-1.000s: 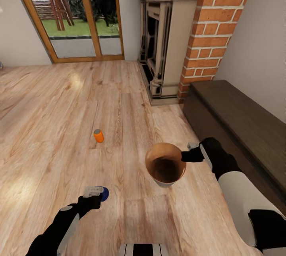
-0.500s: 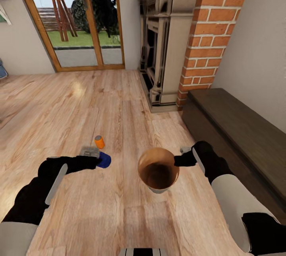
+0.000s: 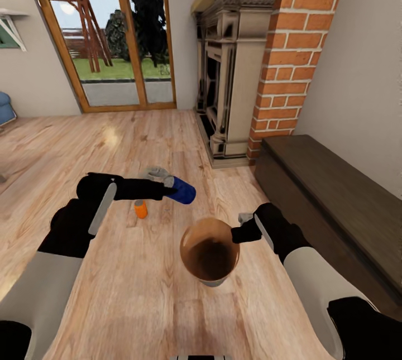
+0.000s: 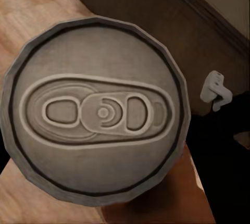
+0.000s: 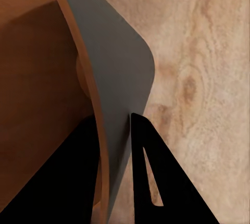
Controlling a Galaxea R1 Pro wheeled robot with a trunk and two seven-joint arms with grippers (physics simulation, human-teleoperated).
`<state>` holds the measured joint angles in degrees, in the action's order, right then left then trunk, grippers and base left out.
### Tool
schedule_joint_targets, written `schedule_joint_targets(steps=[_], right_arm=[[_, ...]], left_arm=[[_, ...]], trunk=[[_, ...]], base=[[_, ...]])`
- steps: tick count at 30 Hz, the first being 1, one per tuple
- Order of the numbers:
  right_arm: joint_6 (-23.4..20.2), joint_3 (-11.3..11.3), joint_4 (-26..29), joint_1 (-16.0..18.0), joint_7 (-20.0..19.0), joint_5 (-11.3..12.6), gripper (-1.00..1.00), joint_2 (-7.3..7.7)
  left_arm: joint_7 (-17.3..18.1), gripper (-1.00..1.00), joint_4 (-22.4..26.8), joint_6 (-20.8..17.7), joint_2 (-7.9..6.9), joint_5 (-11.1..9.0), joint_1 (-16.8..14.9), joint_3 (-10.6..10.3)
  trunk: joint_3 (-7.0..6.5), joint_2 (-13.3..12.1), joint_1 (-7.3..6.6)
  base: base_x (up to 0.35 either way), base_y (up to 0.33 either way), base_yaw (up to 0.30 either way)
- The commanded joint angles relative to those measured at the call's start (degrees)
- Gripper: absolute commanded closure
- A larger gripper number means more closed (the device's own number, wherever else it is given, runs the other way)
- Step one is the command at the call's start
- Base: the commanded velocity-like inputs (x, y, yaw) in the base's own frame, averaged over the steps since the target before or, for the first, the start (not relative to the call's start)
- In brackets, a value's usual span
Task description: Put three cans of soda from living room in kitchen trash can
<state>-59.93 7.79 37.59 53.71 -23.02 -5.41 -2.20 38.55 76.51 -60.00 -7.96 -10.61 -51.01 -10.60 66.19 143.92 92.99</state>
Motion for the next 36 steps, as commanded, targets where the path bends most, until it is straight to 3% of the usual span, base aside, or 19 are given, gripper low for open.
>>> schedule_joint_targets(steps=[1, 2, 7, 9, 15, 20, 23, 26, 29, 32, 36], right_arm=[[-0.07, -0.04, -0.03, 0.03, -0.22, 0.40, 1.00, 0.00], [-0.07, -0.08, -0.02, 0.05, -0.24, 0.40, 1.00, 0.00], [-0.07, -0.15, 0.03, 0.10, -0.26, 0.29, 1.00, 0.00], [-0.07, -0.18, 0.09, 0.18, -0.27, 0.20, 1.00, 0.02], [-0.07, -0.29, 0.14, 0.32, -0.27, 0.17, 1.00, 0.09], [-0.07, -0.31, 0.21, 0.57, -0.27, 0.24, 1.00, 0.09], [-0.07, -0.31, 0.26, 0.66, -0.27, 0.32, 1.00, 0.09], [-0.07, -0.31, 0.33, 1.31, -0.27, 0.44, 1.00, 0.09], [-0.07, -0.35, 0.36, 2.31, -0.30, 0.69, 1.00, 0.04], [-0.07, -0.37, 0.37, 2.98, -0.33, 0.82, 1.00, 0.02], [-0.07, -0.46, 0.39, 3.81, -0.35, 0.98, 1.00, -0.04]], left_arm=[[0.33, 1.00, -0.18, 0.00, 0.23, 0.34, -0.13, -2.10], [0.43, 1.00, -0.31, 0.00, 0.50, 0.45, -0.20, -3.69], [0.47, 1.00, -0.49, 0.00, 1.33, 0.68, -0.15, -6.15], [0.46, 1.00, -0.49, 0.00, 2.20, 0.89, -0.09, -8.43], [0.45, 1.00, -0.50, 0.00, 2.63, 1.02, 0.18, -10.28], [-1.27, 1.00, -0.56, 0.00, 2.70, 1.00, 0.41, -14.04], [-2.16, 1.00, -0.85, 0.00, 2.84, 0.97, 0.48, -15.08], [-2.53, 1.00, -2.34, 0.00, 3.25, 0.95, 0.52, -16.11], [-2.80, 1.00, -6.09, 0.50, 4.04, 0.97, 0.55, -19.77], [-3.00, 1.00, -9.17, 2.56, 4.56, 0.96, 0.55, -21.56], [-4.61, 1.00, -17.21, 7.48, 6.85, 0.99, 0.56, -23.17]], trunk=[[-0.23, -0.02, -0.02], [-0.45, -0.03, -0.05], [-1.56, -0.10, -0.18], [-2.00, -0.12, -0.23], [-3.33, -0.20, -0.39], [-4.22, -0.26, -0.49], [-4.22, -0.26, -0.49], [-4.22, -0.26, -0.49], [-4.22, -0.26, -0.49], [-4.22, -0.26, -0.49], [-4.22, -0.26, -0.49]], base=[[0.000, 0.000, 0.000], [0.000, 0.000, 0.000], [0.000, 0.000, 0.000], [0.000, 0.000, 0.000], [0.000, 0.000, 0.000], [0.000, 0.000, 0.000], [0.000, 0.000, 0.000], [0.000, 0.000, 0.000], [0.000, 0.000, 0.000], [0.000, 0.000, 0.000], [0.000, 0.000, 0.000]])
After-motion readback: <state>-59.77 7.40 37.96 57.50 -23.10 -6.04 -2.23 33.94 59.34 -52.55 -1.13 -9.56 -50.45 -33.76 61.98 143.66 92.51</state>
